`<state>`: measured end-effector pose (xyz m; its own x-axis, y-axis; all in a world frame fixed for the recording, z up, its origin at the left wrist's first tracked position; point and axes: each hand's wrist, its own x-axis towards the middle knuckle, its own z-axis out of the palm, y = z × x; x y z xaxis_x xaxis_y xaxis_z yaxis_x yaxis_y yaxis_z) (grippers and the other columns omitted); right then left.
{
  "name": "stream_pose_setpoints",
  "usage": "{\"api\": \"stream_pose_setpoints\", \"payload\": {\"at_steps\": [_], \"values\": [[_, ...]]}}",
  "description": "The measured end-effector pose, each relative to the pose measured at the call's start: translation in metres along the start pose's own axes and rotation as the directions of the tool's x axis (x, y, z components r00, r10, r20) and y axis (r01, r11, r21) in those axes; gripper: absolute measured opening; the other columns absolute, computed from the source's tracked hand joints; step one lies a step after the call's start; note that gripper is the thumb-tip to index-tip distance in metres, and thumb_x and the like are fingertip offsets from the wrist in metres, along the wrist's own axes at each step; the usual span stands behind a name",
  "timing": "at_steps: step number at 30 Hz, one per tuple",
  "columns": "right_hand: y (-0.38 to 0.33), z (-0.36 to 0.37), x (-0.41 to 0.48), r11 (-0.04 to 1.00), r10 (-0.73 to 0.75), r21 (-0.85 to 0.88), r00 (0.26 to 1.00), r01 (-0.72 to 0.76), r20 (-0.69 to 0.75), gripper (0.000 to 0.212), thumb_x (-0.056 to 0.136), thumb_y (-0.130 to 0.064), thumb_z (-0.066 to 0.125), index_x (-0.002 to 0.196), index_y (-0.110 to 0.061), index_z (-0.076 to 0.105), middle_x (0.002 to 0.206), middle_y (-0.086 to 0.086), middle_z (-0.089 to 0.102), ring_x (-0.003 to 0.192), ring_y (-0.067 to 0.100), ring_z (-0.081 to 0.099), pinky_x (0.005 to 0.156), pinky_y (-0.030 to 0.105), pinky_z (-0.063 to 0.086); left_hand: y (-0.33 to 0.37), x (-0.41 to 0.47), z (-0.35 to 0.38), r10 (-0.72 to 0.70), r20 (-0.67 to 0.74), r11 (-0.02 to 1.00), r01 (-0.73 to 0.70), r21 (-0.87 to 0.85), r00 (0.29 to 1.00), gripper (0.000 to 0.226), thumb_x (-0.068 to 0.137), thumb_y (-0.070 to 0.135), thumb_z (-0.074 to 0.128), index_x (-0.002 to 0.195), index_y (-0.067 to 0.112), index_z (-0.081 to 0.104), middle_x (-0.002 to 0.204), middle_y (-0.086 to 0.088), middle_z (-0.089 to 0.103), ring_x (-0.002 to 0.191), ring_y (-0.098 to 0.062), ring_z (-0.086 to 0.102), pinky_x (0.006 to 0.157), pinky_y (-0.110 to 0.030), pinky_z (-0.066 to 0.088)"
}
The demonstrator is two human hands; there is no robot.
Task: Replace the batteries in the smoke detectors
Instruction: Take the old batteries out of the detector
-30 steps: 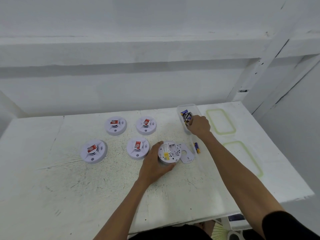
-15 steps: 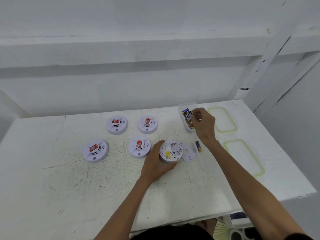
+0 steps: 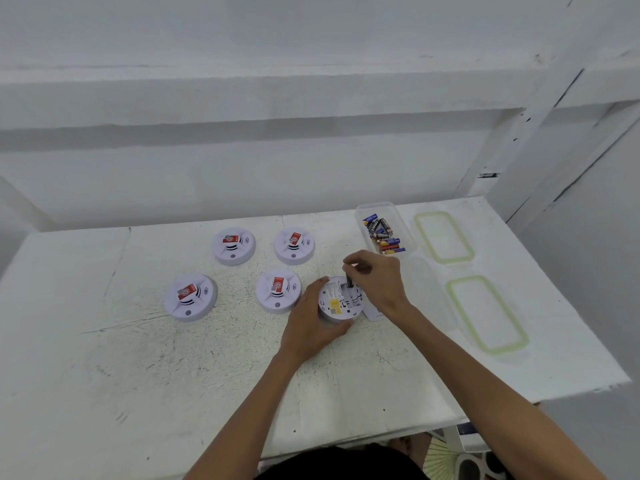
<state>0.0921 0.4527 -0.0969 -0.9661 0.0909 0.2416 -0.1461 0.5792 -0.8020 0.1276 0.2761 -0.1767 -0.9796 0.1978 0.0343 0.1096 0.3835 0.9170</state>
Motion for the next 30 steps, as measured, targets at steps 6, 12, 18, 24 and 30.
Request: {"api": "stream_pose_setpoints", "payload": {"at_steps": [6, 12, 18, 24, 30], "values": [[0.004, 0.005, -0.007, 0.992, -0.025, -0.121, 0.997, 0.033, 0.067, 0.016, 0.085, -0.015, 0.075, 0.102, -0.015, 0.074, 0.093, -0.005, 0.076, 0.071, 0.006, 0.07, 0.07, 0.025, 0.061, -0.001, 0.0, 0.0, 0.018, 0.006, 1.0, -0.018, 0.025, 1.0, 0.094, 0.069, 0.056, 0.087, 0.146, 0.033, 0.04, 0.14, 0.014, 0.055, 0.13, -0.009, 0.054, 0.103, -0.042, 0.053], [0.011, 0.007, -0.011, 0.955, -0.127, -0.254, 0.985, 0.153, 0.116, 0.016, 0.087, -0.014, 0.072, 0.103, -0.014, 0.073, 0.09, -0.001, 0.075, 0.078, 0.014, 0.067, 0.074, 0.036, 0.058, -0.001, -0.001, 0.0, 0.027, 0.006, 0.999, -0.027, 0.037, 1.0, 0.094, 0.07, 0.057, 0.086, 0.147, 0.031, 0.039, 0.143, 0.013, 0.053, 0.133, -0.007, 0.051, 0.106, -0.041, 0.051], [0.015, 0.004, -0.015, 0.927, -0.14, -0.326, 0.976, 0.188, 0.168, 0.029, 0.088, -0.022, 0.071, 0.117, -0.019, 0.065, 0.094, -0.004, 0.076, 0.083, 0.013, 0.069, 0.077, 0.035, 0.059, 0.0, -0.002, 0.001, 0.038, 0.006, 0.996, -0.039, 0.075, 0.999, 0.095, 0.073, 0.058, 0.085, 0.149, 0.027, 0.037, 0.146, 0.01, 0.051, 0.135, -0.009, 0.049, 0.107, -0.04, 0.05], [0.013, 0.008, -0.02, 0.942, -0.117, -0.302, 0.986, 0.148, 0.12, 0.041, 0.088, -0.019, 0.071, 0.127, -0.022, 0.06, 0.097, -0.005, 0.072, 0.082, 0.012, 0.067, 0.075, 0.027, 0.056, 0.004, -0.003, 0.0, 0.037, 0.012, 0.995, -0.038, 0.092, 0.999, 0.095, 0.073, 0.06, 0.083, 0.149, 0.028, 0.036, 0.147, 0.012, 0.05, 0.136, -0.007, 0.048, 0.109, -0.038, 0.049], [0.01, 0.011, -0.021, 0.89, -0.177, -0.396, 0.971, 0.227, 0.159, 0.029, 0.09, -0.02, 0.063, 0.119, -0.02, 0.062, 0.09, -0.001, 0.074, 0.079, 0.018, 0.063, 0.065, 0.034, 0.054, 0.004, -0.002, 0.0, 0.015, 0.014, 0.996, -0.016, 0.092, 1.0, 0.096, 0.072, 0.062, 0.082, 0.149, 0.03, 0.036, 0.146, 0.014, 0.05, 0.134, -0.004, 0.049, 0.107, -0.037, 0.05]]}}
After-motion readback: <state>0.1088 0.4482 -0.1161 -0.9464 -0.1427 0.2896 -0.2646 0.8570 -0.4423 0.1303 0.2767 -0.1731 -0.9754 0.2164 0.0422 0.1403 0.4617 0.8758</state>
